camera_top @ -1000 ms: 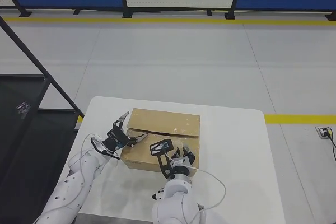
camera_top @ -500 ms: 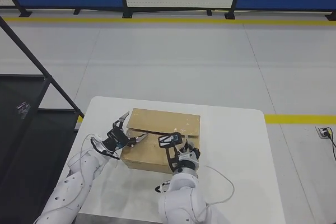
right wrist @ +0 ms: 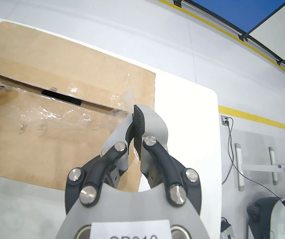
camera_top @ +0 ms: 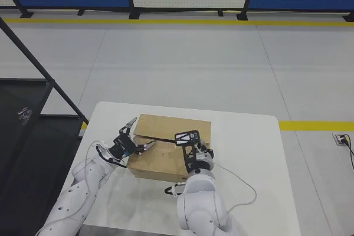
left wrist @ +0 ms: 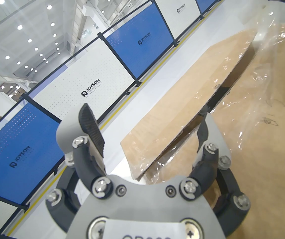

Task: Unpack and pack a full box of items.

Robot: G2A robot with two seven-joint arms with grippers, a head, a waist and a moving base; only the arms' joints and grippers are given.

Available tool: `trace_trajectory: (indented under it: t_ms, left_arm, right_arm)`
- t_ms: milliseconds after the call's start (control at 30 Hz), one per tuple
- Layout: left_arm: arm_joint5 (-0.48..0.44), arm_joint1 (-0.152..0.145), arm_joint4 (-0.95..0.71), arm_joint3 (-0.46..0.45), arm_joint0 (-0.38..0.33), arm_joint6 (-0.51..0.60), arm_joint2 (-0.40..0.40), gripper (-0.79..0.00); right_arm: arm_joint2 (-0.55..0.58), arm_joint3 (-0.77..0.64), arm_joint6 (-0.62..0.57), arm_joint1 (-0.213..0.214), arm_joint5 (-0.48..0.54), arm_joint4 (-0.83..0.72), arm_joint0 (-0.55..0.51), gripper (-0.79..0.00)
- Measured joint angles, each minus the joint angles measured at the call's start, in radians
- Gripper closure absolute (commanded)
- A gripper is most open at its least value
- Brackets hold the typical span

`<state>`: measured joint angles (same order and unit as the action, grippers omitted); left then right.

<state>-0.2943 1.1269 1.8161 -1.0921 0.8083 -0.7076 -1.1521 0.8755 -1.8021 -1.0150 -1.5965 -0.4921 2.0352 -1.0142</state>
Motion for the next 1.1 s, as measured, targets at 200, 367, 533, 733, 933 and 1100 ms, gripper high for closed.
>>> trace_trajectory:
  t_ms: [200, 367, 533, 733, 933, 1100]
  left_arm:
    - [0.004, -0.001, -0.005, 0.000, 0.001, -0.004, -0.007, -0.782]
    - [0.005, -0.002, -0.009, -0.001, 0.003, -0.007, -0.012, -0.779]
    - [-0.001, -0.002, -0.013, 0.001, 0.003, -0.004, -0.013, -0.776]
    - [-0.006, -0.001, -0.018, 0.007, 0.001, -0.005, -0.012, -0.782]
    - [-0.005, 0.000, -0.021, 0.012, -0.001, -0.009, -0.011, -0.782]
    - [-0.006, 0.000, -0.025, 0.016, -0.002, -0.012, -0.014, -0.779]
  right_arm:
    - [0.011, -0.028, 0.124, -0.009, -0.008, -0.030, -0.041, 0.000]
    - [0.007, -0.033, 0.238, -0.017, -0.009, -0.058, -0.062, 0.000]
    - [-0.002, -0.025, 0.349, -0.027, -0.014, -0.070, -0.073, 0.000]
    - [-0.019, -0.019, 0.444, -0.040, -0.023, -0.081, -0.085, 0.000]
    - [-0.032, -0.002, 0.464, -0.055, -0.015, -0.077, -0.075, 0.000]
    - [-0.041, -0.002, 0.530, -0.068, -0.036, -0.095, -0.076, 0.000]
